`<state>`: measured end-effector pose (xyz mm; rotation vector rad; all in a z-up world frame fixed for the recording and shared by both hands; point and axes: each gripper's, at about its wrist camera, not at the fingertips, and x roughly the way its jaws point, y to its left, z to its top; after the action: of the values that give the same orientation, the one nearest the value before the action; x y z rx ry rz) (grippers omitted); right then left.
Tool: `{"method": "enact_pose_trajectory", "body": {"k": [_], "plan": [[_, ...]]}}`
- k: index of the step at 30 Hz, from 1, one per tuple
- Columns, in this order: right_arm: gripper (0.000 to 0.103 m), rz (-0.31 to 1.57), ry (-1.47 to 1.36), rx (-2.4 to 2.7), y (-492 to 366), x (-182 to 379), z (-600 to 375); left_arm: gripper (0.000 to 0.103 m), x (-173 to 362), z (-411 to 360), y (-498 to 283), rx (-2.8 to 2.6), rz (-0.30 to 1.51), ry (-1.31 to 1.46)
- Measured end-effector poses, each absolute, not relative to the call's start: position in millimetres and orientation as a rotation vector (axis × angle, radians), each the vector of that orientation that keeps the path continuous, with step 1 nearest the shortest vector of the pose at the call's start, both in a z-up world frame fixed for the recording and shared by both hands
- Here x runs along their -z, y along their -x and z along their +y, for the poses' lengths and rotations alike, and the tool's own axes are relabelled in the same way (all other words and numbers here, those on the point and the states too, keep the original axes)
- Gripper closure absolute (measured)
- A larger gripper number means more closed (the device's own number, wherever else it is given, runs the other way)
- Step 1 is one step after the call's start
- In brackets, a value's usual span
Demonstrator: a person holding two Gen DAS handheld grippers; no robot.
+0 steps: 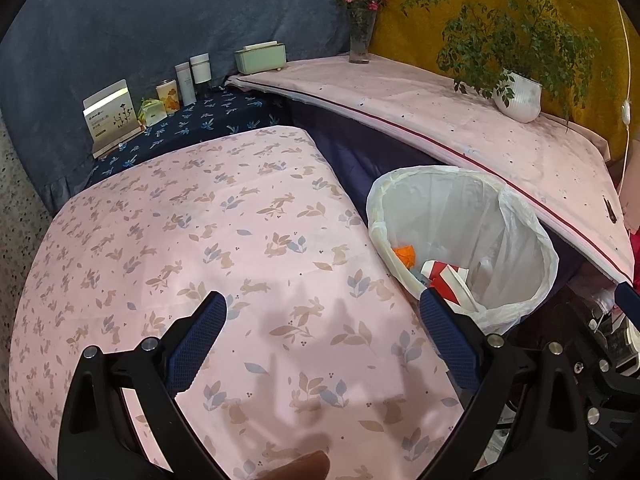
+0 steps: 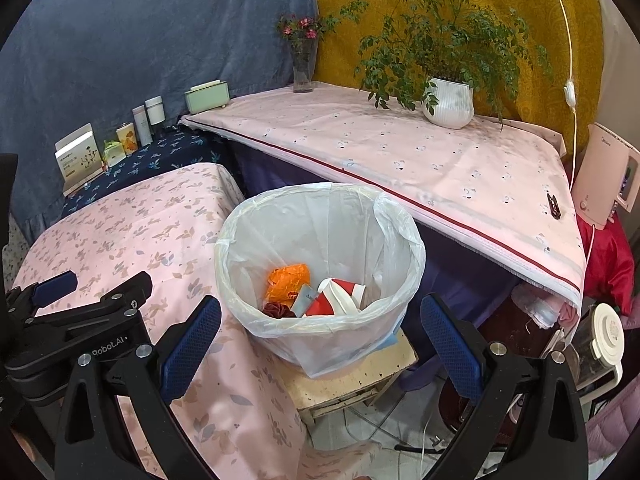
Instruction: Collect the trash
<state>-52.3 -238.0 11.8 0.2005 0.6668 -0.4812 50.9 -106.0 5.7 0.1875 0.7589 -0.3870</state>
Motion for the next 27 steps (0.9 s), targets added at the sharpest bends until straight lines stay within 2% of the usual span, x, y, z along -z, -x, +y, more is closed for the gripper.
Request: {"method": "enact_pose_trajectory", "body": {"k": [27], "plan": [[0.007,0.670,-0.201,0.473,51.1,-9.9,-237.4,0.010,-6.6,-104.5,-47.3,0.372,0.735,-0.186]]}}
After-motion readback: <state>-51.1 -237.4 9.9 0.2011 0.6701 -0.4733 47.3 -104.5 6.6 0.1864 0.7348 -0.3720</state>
